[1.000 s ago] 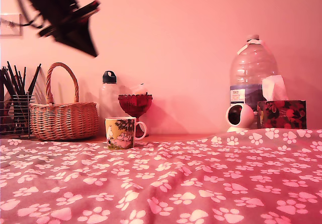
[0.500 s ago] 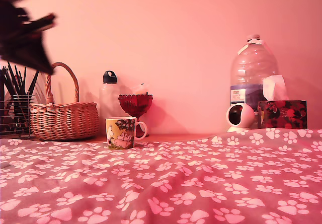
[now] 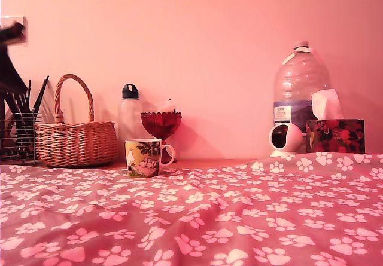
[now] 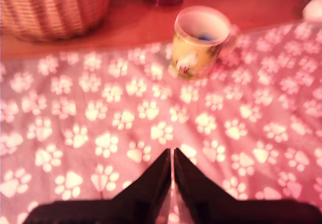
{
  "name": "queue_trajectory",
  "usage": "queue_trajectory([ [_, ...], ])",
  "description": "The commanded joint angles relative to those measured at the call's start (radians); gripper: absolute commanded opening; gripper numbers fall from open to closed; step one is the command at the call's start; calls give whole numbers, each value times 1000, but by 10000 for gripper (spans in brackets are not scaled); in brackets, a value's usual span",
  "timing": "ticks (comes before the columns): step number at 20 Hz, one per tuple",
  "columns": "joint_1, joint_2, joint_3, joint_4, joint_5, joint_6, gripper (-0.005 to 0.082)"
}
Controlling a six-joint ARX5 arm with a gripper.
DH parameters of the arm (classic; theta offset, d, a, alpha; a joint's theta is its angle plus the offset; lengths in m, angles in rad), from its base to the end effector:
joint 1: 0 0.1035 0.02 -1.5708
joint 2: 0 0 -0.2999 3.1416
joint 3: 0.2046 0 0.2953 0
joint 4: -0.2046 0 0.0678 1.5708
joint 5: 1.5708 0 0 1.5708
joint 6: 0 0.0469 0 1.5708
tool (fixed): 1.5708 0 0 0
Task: Pick the coffee capsule and then drop it inside the coffee cup in front of you
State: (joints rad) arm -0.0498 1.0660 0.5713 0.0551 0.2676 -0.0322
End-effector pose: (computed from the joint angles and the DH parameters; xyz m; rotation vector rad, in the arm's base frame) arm 0.2593 -0.0253 0.2334 -0.0794 0.4439 -0.3052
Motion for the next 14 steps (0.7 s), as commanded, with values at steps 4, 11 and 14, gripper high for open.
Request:
queue_trajectory([
  [4,4,-106,-195,122,-19,-22,-21],
  [11,22,-262,-390,186,-17,-48,-21],
  [14,22,-354,-448,180,-14,-78,-21],
])
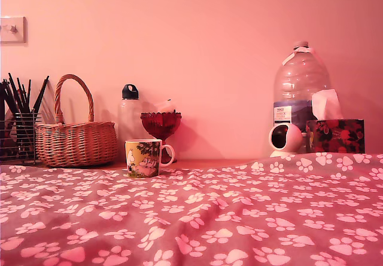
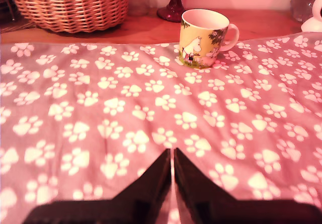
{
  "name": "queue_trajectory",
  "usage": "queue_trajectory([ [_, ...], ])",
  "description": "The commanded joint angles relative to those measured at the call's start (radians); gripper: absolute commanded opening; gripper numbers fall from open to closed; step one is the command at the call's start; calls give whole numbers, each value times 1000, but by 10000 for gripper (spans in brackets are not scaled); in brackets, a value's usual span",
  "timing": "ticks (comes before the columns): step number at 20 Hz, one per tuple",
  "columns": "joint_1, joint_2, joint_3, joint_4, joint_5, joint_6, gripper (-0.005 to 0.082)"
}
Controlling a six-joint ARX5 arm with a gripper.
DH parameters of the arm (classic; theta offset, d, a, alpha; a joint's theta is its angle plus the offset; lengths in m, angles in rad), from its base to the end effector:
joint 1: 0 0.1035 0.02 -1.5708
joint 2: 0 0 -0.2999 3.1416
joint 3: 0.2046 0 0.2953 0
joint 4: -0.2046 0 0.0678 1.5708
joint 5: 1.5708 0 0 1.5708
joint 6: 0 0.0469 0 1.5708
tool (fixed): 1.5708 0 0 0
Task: Pick the coffee capsule and then drop it inside the coffee cup in front of you
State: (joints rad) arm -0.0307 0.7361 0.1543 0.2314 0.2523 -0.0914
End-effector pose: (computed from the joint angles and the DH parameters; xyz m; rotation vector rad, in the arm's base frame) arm 0.1782 -0.0172 0.1572 -0.1287 0.3621 -0.2640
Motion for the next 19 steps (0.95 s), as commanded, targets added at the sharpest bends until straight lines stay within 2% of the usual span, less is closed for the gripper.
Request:
queue_trajectory([
  [1,3,-61,-48,-11,2,-43,-21],
  [14,3,-557,-84,-424,1,-53,-21],
  [19,3,-744,-84,-579,-18,-66,-21],
])
